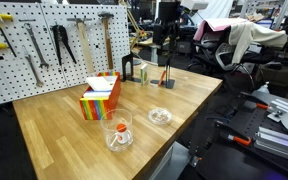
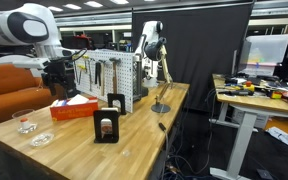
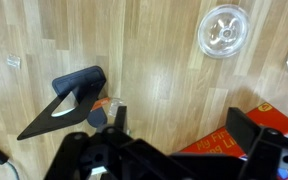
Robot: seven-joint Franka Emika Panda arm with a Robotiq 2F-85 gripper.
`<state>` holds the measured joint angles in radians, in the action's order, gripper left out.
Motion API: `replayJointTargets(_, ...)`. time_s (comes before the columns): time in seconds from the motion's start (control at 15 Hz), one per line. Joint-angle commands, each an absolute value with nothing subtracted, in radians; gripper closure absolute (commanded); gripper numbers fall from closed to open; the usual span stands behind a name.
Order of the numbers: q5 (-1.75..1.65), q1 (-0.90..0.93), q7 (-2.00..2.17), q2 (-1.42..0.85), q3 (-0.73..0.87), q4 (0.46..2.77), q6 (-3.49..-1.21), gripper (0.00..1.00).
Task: Pick up the green and white book from the table and place it in the box
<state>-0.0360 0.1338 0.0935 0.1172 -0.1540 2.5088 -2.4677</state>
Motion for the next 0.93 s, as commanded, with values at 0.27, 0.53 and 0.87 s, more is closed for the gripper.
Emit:
replayJointTargets(0.27,-0.038,0.133,0.100,0.099,-0.152,2.490,-2.469,0.00)
replayJointTargets(0.53,0.040,0.139,0.115,0.050,-0.148,2.448,-2.481,0.00)
replayJointTargets(0.87,0.065,0.131,0.174,-0.090,-0.142,2.333,-2.526,0.00)
